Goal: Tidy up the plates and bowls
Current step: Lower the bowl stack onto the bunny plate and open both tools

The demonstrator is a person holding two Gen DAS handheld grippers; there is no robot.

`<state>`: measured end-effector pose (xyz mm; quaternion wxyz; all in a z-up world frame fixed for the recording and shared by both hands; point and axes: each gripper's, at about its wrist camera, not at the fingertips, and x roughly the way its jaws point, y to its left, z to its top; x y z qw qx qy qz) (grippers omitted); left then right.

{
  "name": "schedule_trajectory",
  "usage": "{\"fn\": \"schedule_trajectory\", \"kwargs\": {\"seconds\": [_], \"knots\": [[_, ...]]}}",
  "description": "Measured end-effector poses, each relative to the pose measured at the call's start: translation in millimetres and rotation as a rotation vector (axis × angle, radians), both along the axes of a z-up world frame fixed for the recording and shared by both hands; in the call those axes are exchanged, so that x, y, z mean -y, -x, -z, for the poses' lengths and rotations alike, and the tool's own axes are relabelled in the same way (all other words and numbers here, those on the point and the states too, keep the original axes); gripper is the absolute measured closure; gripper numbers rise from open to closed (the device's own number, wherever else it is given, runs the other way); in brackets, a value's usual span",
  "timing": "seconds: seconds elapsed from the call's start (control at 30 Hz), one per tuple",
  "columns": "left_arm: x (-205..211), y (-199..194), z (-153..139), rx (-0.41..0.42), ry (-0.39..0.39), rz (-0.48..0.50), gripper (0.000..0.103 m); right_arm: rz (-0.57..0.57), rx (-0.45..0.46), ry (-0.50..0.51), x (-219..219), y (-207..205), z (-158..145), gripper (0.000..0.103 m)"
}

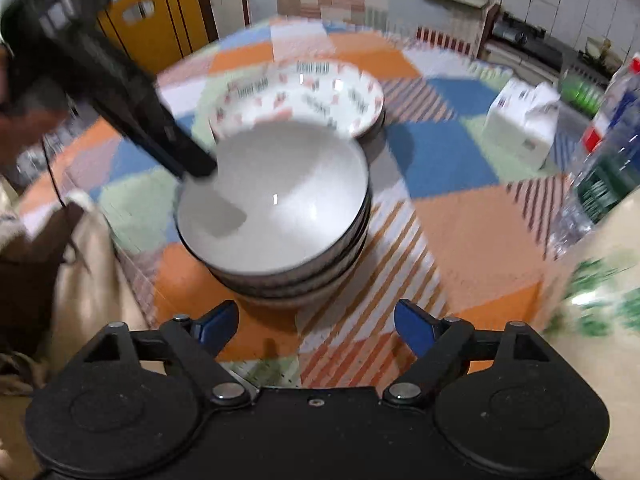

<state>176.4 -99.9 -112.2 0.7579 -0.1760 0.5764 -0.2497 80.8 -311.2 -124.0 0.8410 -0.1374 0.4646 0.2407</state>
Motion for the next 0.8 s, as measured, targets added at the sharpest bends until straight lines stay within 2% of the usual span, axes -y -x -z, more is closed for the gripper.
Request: {"fn": "schedule_trajectory", "kwargs": {"seconds": [0.1, 0.33, 0.57, 0.8], "knots": [[4.8, 2.7, 1.3, 0.038, 0.003, 0.017, 0.045, -0.048, 0.023, 0.035, -14.3, 1.1, 21.7, 0.015], [18.0, 7.3, 20.4, 0.091, -0.025, 0.053, 0.045, -0.134, 0.141, -0.007, -27.8, -4.6, 50.0, 0.014], [25.9, 10.7, 32.6, 0.118, 0.003, 0.065, 0.049, -0.137, 0.186, -0.080, -23.8, -9.7, 60.9, 0.012], [32.5, 16.9, 41.3, 0.154, -0.032, 0.056, 0.054, -0.124, 0.222, -0.120, -26.5, -12.1, 68.8, 0.005]]}}
